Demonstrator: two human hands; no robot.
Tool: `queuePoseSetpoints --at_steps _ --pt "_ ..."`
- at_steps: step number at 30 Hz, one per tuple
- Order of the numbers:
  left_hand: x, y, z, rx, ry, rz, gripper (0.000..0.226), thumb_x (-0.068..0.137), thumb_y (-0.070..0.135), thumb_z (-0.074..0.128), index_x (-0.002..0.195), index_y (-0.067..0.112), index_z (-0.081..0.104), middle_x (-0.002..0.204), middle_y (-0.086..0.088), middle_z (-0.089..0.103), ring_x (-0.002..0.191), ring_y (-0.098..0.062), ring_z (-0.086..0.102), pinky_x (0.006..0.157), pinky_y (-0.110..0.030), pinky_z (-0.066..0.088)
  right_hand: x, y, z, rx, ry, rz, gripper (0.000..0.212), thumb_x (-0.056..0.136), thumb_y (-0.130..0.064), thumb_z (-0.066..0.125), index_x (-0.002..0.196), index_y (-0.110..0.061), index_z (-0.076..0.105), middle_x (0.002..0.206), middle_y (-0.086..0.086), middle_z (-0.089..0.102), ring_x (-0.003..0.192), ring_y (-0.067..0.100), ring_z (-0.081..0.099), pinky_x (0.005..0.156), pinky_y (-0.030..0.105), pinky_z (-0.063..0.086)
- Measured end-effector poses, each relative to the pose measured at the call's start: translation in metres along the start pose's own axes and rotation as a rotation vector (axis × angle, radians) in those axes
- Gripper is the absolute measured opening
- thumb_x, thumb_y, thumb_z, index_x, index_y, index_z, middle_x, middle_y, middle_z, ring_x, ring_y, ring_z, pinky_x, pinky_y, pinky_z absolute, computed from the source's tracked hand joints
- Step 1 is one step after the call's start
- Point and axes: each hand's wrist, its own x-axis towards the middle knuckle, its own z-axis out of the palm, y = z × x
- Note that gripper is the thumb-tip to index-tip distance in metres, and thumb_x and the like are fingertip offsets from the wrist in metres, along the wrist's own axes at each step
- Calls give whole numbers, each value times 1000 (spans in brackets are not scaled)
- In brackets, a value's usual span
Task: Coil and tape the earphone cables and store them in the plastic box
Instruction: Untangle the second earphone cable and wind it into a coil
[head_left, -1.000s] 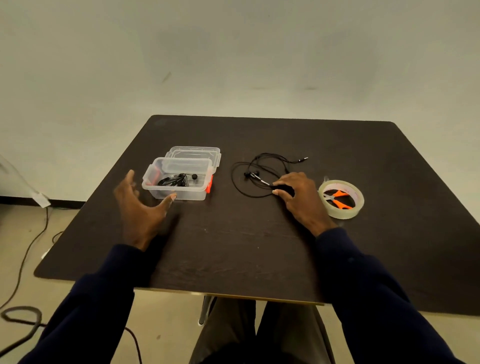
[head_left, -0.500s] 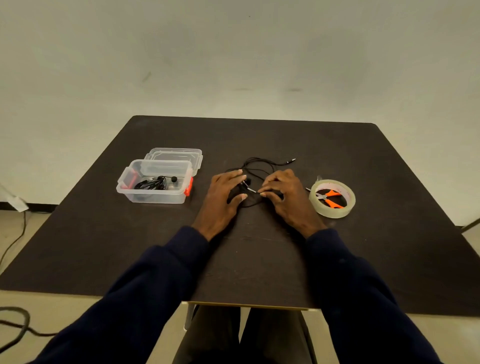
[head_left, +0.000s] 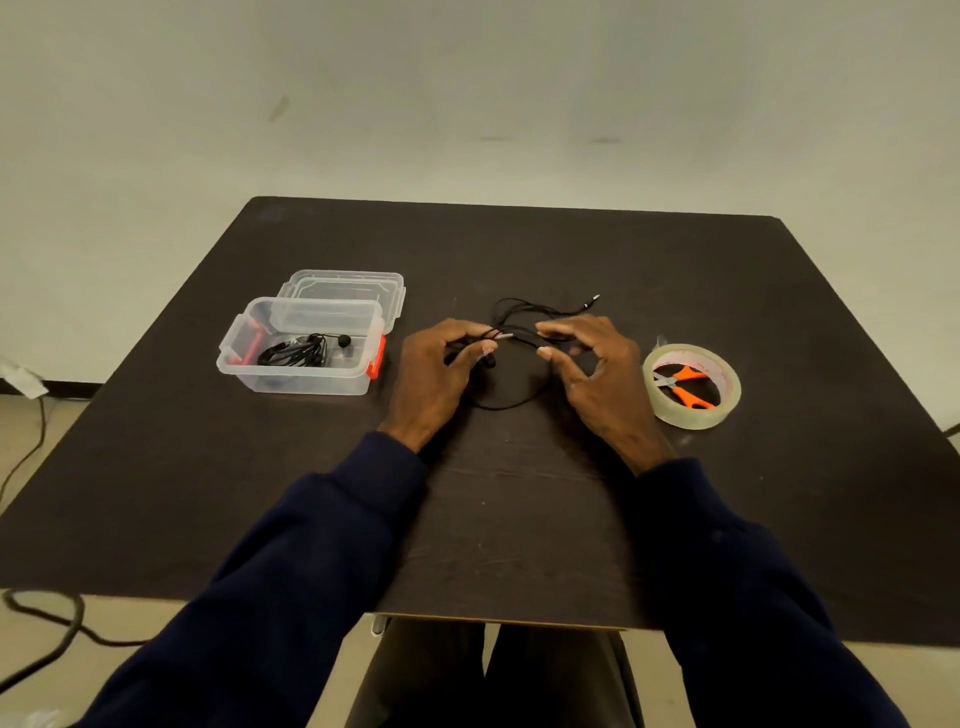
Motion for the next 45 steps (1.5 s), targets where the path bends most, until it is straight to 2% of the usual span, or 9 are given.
queuePoseSetpoints --at_steps 5,9,13,18,24,29,34,38,45 --pt "-1 7 -1 -192 52 -46 18 97 10 68 113 9 77 92 -1 79 83 -15 74 75 -25 59 0 -1 0 6 54 -37 19 92 -10 76 110 -11 78 106 0 74 100 11 68 89 27 56" --pt "-1 9 -1 -267 29 -107 18 101 13 64 115 8 75 88 -7 77 55 -14 61 53 -21 49 0 -6 -1 30 63 -36 15 95 -17 73 108 -13 77 106 -4 75 99 4 69 89 29 58" --pt "0 6 0 -312 37 -130 19 101 11 64 116 6 73 87 -12 75 55 -13 59 52 -21 47 0 -5 1 10 48 -45 19 96 -19 72 112 -10 77 109 0 75 100 7 70 90 32 59" --pt "3 0 -3 -381 70 -152 22 98 5 64 116 12 75 107 -7 77 83 -10 66 70 -22 50 0 -6 0 53 73 -70 22 94 -9 74 116 -8 76 114 3 75 108 9 69 96 35 58" --pt "0 7 -6 -424 47 -188 34 105 30 56 98 7 79 75 -14 71 60 -18 59 54 -23 44 0 -4 0 48 138 -79 25 93 -12 72 118 -9 72 117 2 67 99 13 72 85 31 62" --pt "-4 8 1 -143 -8 33 19 86 33 81 98 18 81 90 4 73 84 -17 68 78 -34 55 0 -2 0 52 180 -69 17 91 -4 75 107 -7 74 107 5 68 91 12 71 78 33 62" --pt "-6 5 3 141 -126 105 46 77 51 84 118 32 73 114 18 69 114 -2 56 108 -42 39 -1 -4 1 81 128 -106 25 93 -7 73 118 -11 72 106 1 72 96 13 71 85 41 61" --pt "-9 10 5 32 -213 92 63 79 43 86 135 30 60 98 17 75 115 0 63 121 -38 23 -2 -4 2 138 149 -45 38 94 -9 73 131 -15 66 103 1 72 91 17 73 83 42 62" --pt "-6 14 5 -209 -68 58 26 106 13 54 126 9 69 81 0 77 84 -16 72 85 -32 54 0 -6 1 41 224 -123 19 96 -6 72 115 -6 74 101 3 72 93 13 69 83 32 58"
